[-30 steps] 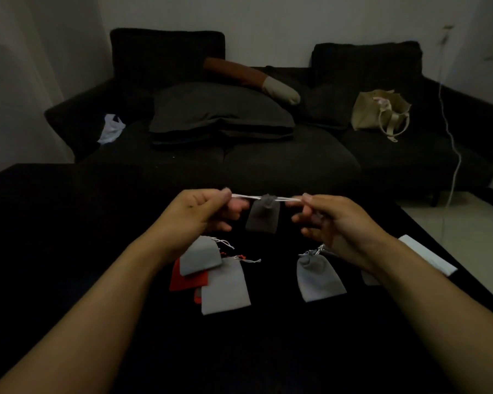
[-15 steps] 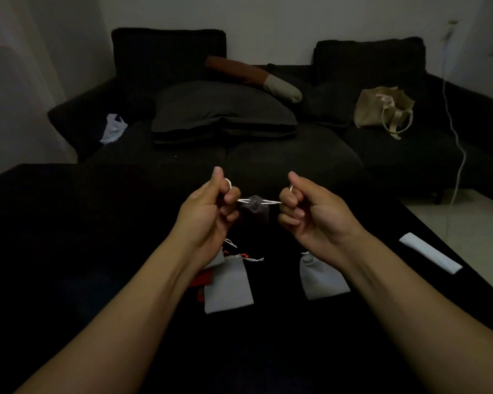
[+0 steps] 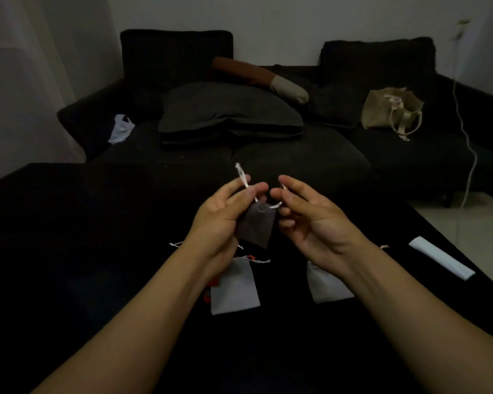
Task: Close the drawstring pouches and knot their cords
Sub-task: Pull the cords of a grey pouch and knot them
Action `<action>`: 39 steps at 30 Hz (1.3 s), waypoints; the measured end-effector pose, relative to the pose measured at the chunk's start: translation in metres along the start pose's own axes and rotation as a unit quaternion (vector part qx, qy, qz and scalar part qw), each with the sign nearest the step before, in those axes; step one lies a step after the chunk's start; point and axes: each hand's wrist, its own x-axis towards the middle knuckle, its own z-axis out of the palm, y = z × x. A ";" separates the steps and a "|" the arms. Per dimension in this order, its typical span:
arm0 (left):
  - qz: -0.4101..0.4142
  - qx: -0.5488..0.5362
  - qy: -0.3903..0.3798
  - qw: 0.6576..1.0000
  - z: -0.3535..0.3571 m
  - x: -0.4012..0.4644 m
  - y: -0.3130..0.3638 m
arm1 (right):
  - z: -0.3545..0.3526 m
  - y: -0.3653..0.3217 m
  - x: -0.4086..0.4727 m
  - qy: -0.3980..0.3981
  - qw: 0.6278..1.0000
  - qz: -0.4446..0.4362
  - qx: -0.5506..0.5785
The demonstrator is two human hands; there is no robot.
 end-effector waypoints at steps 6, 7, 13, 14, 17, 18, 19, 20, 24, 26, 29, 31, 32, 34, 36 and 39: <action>-0.102 -0.104 -0.057 0.988 0.009 -0.006 -0.003 | 0.001 0.006 0.006 0.032 0.999 -0.005 -0.001; -0.092 -0.068 -0.072 0.991 0.007 -0.005 -0.004 | 0.001 0.006 0.006 0.035 0.999 -0.015 -0.010; -0.013 0.200 -0.083 0.976 0.002 -0.008 -0.002 | -0.003 -0.003 0.000 0.012 0.955 -0.166 -0.246; -0.004 0.225 -0.094 0.970 0.001 -0.009 -0.001 | -0.004 -0.005 -0.001 -0.006 0.935 -0.196 -0.295; -0.002 0.244 -0.092 0.965 0.000 -0.009 0.001 | -0.009 -0.007 0.000 -0.050 0.900 -0.237 -0.363; -0.003 0.240 -0.084 0.967 0.000 -0.008 0.000 | -0.009 -0.007 0.000 -0.052 0.902 -0.237 -0.357; -0.006 0.233 -0.077 0.969 -0.001 -0.007 0.000 | -0.010 -0.006 0.001 -0.050 0.908 -0.235 -0.344; -0.010 0.226 -0.073 0.971 -0.002 -0.006 0.000 | -0.010 -0.006 0.001 -0.046 0.913 -0.233 -0.332; -0.041 0.251 -0.121 0.959 -0.002 -0.007 0.000 | -0.010 -0.004 0.000 -0.035 0.917 -0.202 -0.342; -0.063 0.249 -0.139 0.956 0.001 -0.009 0.001 | -0.009 -0.002 -0.001 -0.030 0.928 -0.174 -0.327; -0.067 0.234 -0.147 0.959 0.002 -0.009 0.001 | -0.008 0.001 0.000 -0.001 0.935 -0.151 -0.320; -0.046 0.275 -0.144 0.949 0.002 -0.012 -0.001 | -0.009 0.001 0.001 -0.003 0.927 -0.140 -0.349; -0.034 0.292 -0.136 0.946 0.002 -0.013 -0.002 | -0.010 0.000 0.001 -0.008 0.925 -0.129 -0.358; -0.031 0.298 -0.104 0.948 0.001 -0.011 -0.004 | -0.012 -0.002 0.000 -0.007 0.923 -0.099 -0.372; -0.051 0.284 -0.071 0.955 -0.001 -0.008 -0.005 | -0.015 -0.005 0.000 0.006 0.924 -0.071 -0.377; -0.085 0.250 -0.046 0.963 -0.004 -0.004 -0.005 | -0.017 -0.007 0.001 0.026 0.947 -0.045 -0.316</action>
